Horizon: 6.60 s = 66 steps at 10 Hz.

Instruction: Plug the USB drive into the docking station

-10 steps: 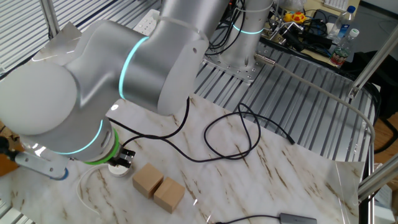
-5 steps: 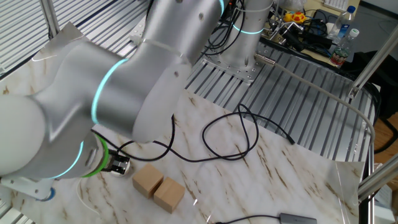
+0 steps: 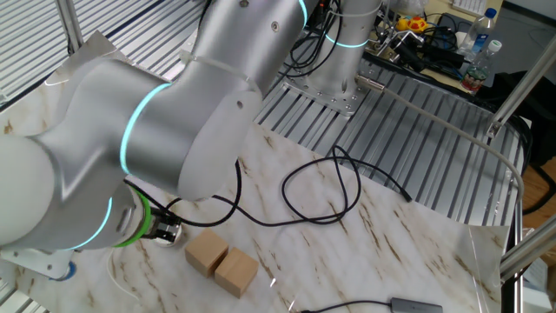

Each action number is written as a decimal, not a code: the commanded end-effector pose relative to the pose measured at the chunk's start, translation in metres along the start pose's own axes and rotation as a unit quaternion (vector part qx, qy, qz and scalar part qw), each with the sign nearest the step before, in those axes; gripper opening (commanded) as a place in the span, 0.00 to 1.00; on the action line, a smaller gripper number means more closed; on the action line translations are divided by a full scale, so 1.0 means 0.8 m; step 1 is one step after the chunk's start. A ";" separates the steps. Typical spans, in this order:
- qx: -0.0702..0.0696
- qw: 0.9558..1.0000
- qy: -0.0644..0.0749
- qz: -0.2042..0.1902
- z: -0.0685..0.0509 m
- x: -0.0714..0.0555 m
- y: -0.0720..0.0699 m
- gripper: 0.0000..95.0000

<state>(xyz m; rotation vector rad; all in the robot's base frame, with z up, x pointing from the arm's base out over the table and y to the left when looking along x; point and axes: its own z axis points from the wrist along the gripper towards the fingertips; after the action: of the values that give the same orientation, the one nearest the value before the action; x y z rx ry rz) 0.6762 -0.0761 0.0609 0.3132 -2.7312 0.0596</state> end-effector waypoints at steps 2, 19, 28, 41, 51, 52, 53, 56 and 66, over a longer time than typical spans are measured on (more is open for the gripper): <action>-0.001 1.000 0.005 0.001 0.000 0.001 0.001 0.00; -0.013 1.000 0.001 -0.005 0.011 0.002 0.003 0.00; -0.007 1.000 0.003 -0.002 0.013 0.000 0.000 0.00; -0.001 1.000 0.012 0.001 0.011 0.000 0.001 0.00; 0.014 1.000 0.010 0.007 0.010 0.000 0.001 0.00; 0.014 1.000 0.010 0.007 0.010 0.000 0.001 0.00; 0.014 1.000 0.010 0.007 0.010 0.000 0.001 0.00; 0.014 1.000 0.008 0.007 0.010 0.000 0.001 0.00; 0.007 1.000 0.000 0.027 0.010 0.000 0.000 0.00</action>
<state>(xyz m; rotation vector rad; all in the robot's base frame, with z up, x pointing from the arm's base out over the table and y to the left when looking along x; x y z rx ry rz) 0.6760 -0.0765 0.0546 0.2422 -2.7369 0.0904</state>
